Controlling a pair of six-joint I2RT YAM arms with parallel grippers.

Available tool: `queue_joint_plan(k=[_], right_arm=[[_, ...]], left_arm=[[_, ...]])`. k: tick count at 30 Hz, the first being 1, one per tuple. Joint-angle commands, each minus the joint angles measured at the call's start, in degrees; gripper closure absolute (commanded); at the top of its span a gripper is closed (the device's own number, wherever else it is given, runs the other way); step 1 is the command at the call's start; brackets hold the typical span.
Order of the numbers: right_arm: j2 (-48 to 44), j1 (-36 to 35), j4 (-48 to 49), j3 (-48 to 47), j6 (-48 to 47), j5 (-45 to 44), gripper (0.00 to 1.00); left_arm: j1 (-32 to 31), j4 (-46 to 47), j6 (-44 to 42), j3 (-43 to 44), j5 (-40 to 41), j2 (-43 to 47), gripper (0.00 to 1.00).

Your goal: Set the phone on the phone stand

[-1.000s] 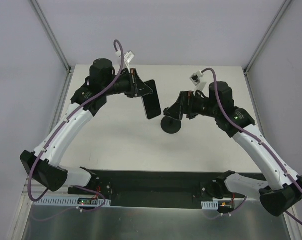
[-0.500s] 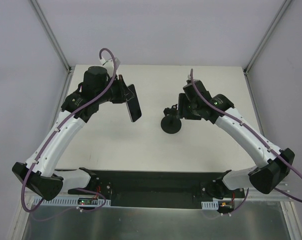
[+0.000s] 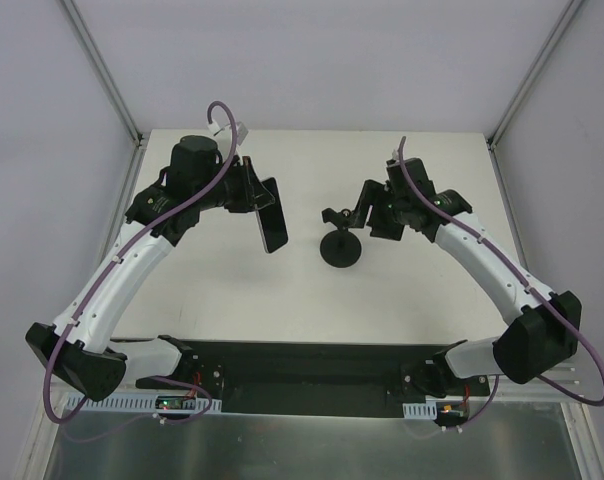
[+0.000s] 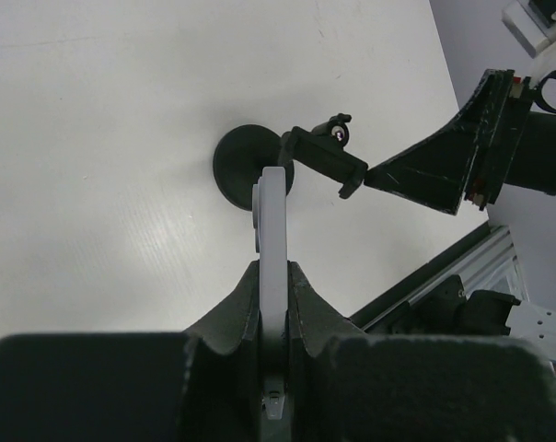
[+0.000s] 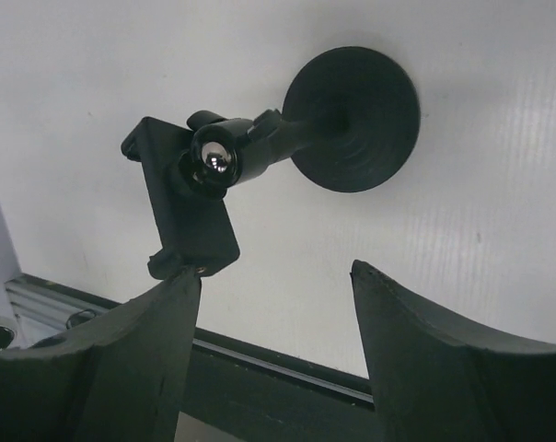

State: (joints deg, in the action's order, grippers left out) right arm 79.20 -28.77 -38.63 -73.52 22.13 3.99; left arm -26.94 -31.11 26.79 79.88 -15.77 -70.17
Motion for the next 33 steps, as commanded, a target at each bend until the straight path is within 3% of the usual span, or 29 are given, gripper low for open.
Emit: queue_joint_plan(k=[1,7,14,19,33], right_arm=[[-2.1,2.8,10.1,3.9,4.5,10.9,0.3],[-4.2,3.2,14.4,5.7,5.0,14.2,0.28],[-6.5,3.0,20.2,9.0,8.6,17.5,0.09],[-3.1,3.0,22.8,8.7,11.8,19.0,0.09],[-1.4,3.6,30.7,15.2,16.1,22.3,0.38]], left_arm=[[0.0,4.0,0.8,0.5,-3.6,1.1,1.0],[0.0,4.3,0.9,0.2,-4.3,1.4,1.0],[0.0,4.5,0.7,0.1,-3.7,1.8,1.0],[0.0,4.5,0.8,0.5,-5.1,1.5,1.0],[-0.1,4.6,1.9,-1.9,-7.6,4.4,1.0]])
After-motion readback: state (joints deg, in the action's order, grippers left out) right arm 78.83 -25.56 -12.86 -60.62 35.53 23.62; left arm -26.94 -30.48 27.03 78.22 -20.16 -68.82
